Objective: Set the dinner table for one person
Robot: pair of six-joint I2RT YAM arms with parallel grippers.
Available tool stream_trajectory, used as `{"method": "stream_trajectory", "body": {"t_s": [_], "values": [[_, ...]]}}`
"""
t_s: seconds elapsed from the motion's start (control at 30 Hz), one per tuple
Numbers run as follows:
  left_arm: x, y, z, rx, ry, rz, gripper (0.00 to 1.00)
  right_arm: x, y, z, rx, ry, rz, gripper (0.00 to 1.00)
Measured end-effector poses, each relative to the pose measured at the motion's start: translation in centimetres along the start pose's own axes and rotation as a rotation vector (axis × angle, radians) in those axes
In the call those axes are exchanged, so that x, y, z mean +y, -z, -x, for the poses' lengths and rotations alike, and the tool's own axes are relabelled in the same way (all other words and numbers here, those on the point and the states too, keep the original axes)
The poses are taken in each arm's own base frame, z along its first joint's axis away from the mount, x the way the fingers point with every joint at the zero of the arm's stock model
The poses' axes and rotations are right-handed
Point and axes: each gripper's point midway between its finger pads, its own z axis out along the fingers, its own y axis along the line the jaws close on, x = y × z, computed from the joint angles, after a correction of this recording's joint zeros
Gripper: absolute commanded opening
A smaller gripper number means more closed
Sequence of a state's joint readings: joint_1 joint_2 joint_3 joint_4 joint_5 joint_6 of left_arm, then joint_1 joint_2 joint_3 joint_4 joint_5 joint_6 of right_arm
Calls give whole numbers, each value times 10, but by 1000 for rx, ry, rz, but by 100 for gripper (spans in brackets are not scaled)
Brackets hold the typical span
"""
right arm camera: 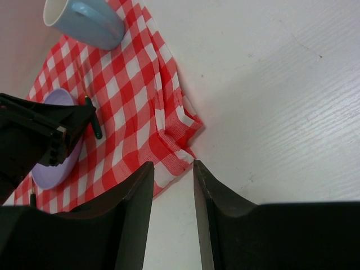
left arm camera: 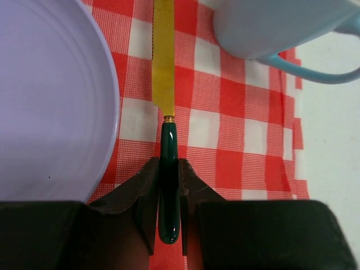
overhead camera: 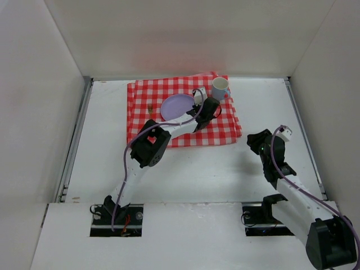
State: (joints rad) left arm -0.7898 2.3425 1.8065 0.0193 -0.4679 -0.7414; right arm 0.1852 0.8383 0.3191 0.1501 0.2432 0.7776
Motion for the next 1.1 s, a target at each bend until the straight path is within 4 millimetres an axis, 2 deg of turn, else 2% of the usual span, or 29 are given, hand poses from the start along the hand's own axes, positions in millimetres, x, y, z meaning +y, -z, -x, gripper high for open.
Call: {"method": "stream_trajectory", "body": {"t_s": [0.2,0.43,0.67,0.93,1.1], "values": [[13,-11,-19,34,-18,37,5,-1,0,-1,3,1,-2,41],[11,-10,-19,34,-43,29,13,0,0,-3,9,6,0,43],[12,-10,-19,34,-103,23,9,0,0,-3,9,7,1,43],[10,-9,-21,43,-135,9,10,0,0,-2,7,10,1,44],[9,-9,-21,42,-143,6,32,0,0,-2,7,12,2,46]]}}
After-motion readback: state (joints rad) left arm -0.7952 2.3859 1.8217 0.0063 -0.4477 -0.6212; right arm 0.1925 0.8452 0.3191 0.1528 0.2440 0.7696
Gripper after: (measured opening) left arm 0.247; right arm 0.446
